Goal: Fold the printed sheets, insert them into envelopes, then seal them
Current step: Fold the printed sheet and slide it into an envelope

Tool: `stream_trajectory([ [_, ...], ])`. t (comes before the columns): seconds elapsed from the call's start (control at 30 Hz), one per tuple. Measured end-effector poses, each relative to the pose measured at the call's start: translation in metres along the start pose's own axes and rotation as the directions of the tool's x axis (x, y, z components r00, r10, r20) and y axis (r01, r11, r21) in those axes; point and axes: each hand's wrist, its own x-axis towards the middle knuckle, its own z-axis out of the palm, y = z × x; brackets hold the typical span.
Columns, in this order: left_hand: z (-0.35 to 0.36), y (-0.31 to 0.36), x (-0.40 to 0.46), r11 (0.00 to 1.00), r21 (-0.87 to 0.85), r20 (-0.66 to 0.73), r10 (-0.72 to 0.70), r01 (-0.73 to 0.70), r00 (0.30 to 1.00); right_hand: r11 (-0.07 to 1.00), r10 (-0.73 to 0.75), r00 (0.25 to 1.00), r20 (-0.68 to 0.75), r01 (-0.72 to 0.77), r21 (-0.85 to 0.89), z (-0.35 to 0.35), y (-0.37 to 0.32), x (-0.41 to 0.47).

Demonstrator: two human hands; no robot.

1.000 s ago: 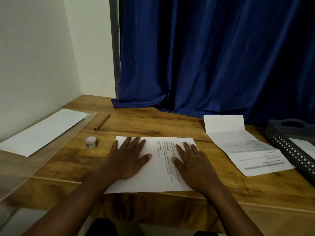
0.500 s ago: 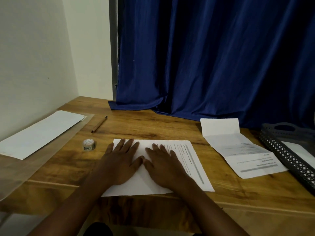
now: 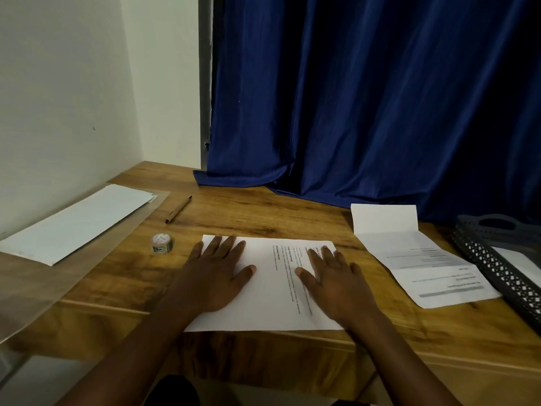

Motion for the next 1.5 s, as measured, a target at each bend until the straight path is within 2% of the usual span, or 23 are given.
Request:
stream_trajectory([
  [0.1,0.000,0.001,0.001,1.000,-0.011,0.009,-0.017,0.017,1.000,0.997,-0.041,0.989,-0.141,0.031,-0.071,-0.008,-0.022,-0.013],
  [0.17,-0.001,0.000,0.002,0.999,-0.036,0.010,-0.031,0.032,0.999,0.985,-0.164,0.971,-0.174,0.170,0.022,-0.011,-0.043,-0.027],
  [0.27,-0.005,-0.001,0.002,0.992,-0.115,0.009,-0.051,0.051,0.999,0.908,-0.363,0.929,-0.074,0.370,0.196,-0.001,-0.080,-0.052],
  [0.37,-0.013,0.000,0.000,0.949,-0.307,-0.009,-0.077,0.071,0.997,0.876,-0.453,0.892,-0.009,0.447,0.182,0.018,-0.098,-0.062],
  [0.43,-0.020,-0.002,-0.005,0.803,-0.594,-0.113,-0.127,0.035,0.985,0.882,-0.460,0.888,-0.015,0.459,0.102,0.026,-0.097,-0.063],
  [0.5,-0.025,-0.005,-0.014,0.580,-0.811,-0.279,-0.279,-0.070,0.919,0.890,-0.453,0.891,-0.043,0.454,0.041,0.028,-0.091,-0.064],
  [0.57,-0.030,-0.011,-0.024,0.363,-0.914,-0.347,-0.465,-0.182,0.815,0.887,-0.457,0.885,-0.094,0.461,0.033,0.027,-0.082,-0.066],
  [0.63,-0.032,-0.016,-0.029,0.220,-0.941,-0.337,-0.536,-0.257,0.774,0.874,-0.471,0.872,-0.136,0.482,0.063,0.025,-0.068,-0.070],
  [0.7,-0.031,-0.017,-0.028,0.191,-0.939,-0.343,-0.506,-0.285,0.791,0.850,-0.487,0.858,-0.164,0.509,0.138,0.022,-0.049,-0.073],
  [0.77,-0.029,-0.016,-0.024,0.148,-0.945,-0.328,-0.438,-0.293,0.837,0.813,-0.484,0.859,-0.165,0.512,0.279,0.015,-0.030,-0.075],
  [0.87,-0.027,-0.014,-0.016,-0.026,-0.959,-0.264,-0.286,-0.283,0.921,0.737,-0.391,0.915,-0.103,0.378,0.560,0.003,-0.003,-0.077],
  [0.93,-0.030,-0.012,-0.013,-0.086,-0.969,-0.211,-0.200,-0.232,0.957,0.631,-0.309,0.944,-0.113,0.292,0.719,-0.008,0.009,-0.079],
  [1.0,-0.033,-0.006,-0.013,-0.121,-0.978,-0.157,-0.119,-0.172,0.980,0.469,-0.277,0.952,-0.127,0.250,0.847,-0.018,0.016,-0.079],
  [1.1,-0.035,0.006,-0.022,-0.207,-0.970,-0.124,-0.044,-0.130,0.991,0.299,-0.159,0.975,-0.157,0.199,0.934,-0.028,0.022,-0.075],
  [1.13,-0.036,0.010,-0.023,-0.217,-0.970,-0.106,-0.037,-0.111,0.994,0.267,-0.095,0.981,-0.169,0.189,0.945,-0.029,0.023,-0.073],
  [1.23,-0.036,0.024,-0.009,-0.074,-0.997,-0.011,-0.076,-0.017,0.997,0.214,0.070,0.982,-0.176,0.158,0.964,-0.024,0.028,-0.063],
  [1.33,-0.034,0.031,-0.001,-0.026,-0.999,0.043,-0.114,0.040,0.993,0.153,0.198,0.969,-0.149,0.120,0.981,-0.019,0.035,-0.053],
  [1.43,-0.033,0.032,0.008,0.147,-0.987,0.052,-0.071,0.062,0.996,0.170,0.324,0.934,-0.152,0.100,0.980,-0.018,0.043,-0.041],
  [1.5,-0.026,0.026,0.005,0.225,-0.974,-0.006,-0.045,0.004,0.999,0.219,0.382,0.906,-0.182,0.102,0.970,-0.016,0.046,-0.032],
])
